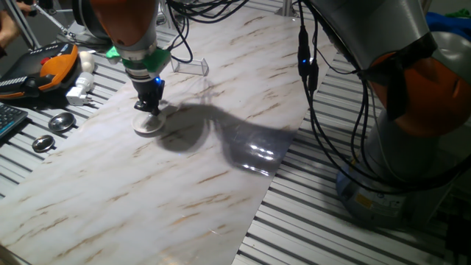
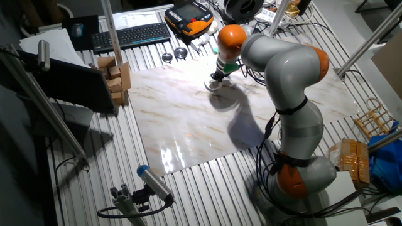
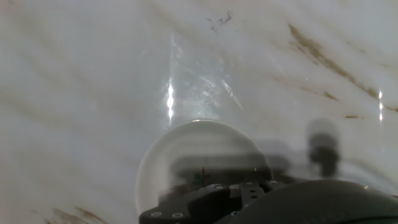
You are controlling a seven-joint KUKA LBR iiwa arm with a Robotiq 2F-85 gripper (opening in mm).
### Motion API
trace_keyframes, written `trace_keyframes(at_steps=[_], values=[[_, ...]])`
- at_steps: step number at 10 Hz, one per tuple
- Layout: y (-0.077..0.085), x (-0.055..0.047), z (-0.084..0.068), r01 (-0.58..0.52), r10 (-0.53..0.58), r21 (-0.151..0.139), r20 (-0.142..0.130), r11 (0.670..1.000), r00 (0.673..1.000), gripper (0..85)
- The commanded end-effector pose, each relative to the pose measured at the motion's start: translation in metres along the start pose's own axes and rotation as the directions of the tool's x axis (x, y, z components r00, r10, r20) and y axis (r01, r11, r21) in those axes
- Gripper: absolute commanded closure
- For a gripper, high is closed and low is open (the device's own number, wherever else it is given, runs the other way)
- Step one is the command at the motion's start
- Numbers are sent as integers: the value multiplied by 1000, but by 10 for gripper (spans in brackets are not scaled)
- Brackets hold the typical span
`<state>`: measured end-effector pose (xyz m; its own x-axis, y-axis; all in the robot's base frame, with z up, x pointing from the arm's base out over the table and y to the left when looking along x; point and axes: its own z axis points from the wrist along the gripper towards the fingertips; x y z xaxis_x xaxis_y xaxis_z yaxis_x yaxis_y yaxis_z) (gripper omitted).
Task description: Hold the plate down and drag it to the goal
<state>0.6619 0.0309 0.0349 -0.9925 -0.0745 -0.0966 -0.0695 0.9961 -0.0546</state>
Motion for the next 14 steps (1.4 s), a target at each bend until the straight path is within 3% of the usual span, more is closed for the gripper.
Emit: trace_keyframes(at_steps=[1, 5, 14], values=[[0, 0, 0, 5, -5, -3, 0, 1000, 1000, 850], [0, -2, 4, 4, -4, -13, 13, 1000, 1000, 850], [-19, -6, 5, 21, -21, -3, 5, 1000, 1000, 850]])
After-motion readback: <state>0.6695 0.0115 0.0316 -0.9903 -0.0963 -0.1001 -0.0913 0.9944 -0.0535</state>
